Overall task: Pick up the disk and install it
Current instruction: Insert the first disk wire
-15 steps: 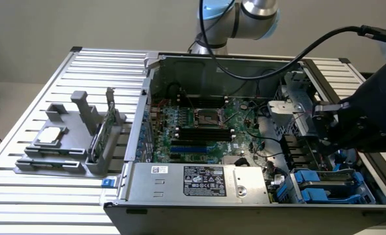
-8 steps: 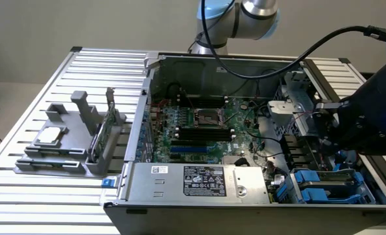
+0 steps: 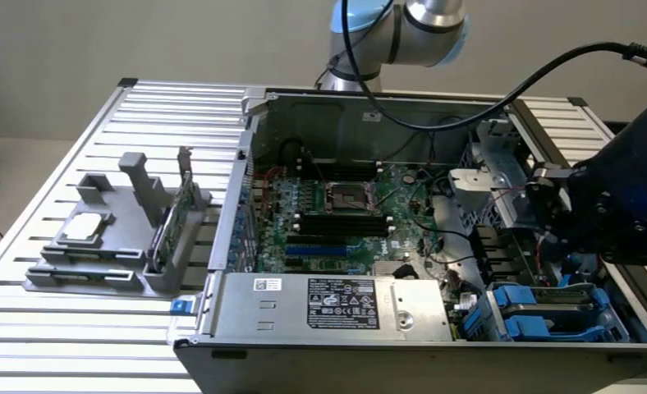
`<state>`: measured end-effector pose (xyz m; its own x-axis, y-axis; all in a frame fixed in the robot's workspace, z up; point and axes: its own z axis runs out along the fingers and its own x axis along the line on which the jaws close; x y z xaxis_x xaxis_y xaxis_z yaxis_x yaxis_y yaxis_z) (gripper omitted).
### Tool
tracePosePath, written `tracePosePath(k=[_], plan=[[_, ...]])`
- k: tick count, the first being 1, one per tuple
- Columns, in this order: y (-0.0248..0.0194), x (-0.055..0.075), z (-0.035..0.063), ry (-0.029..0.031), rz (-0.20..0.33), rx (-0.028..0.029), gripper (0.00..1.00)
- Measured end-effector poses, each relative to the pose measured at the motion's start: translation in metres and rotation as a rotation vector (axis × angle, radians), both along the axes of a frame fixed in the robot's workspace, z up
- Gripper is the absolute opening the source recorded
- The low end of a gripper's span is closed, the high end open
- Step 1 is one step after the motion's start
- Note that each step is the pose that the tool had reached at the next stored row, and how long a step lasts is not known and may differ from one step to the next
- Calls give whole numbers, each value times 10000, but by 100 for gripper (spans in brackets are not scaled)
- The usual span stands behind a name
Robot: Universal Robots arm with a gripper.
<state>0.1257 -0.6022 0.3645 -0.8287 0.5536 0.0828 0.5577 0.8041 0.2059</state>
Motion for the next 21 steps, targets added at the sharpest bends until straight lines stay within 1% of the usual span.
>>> tracePosePath(k=[3,8,12,13,15,18,20,21], plan=[[0,0,0,5,-394,23,11],[-1,-1,27,11,-905,123,11],[-1,6,69,21,-989,199,11],[-1,17,79,27,-991,226,11],[-1,59,101,57,-989,282,11],[-3,154,117,137,-990,366,11],[-7,219,117,202,-991,397,11],[-11,251,117,241,-992,403,11]])
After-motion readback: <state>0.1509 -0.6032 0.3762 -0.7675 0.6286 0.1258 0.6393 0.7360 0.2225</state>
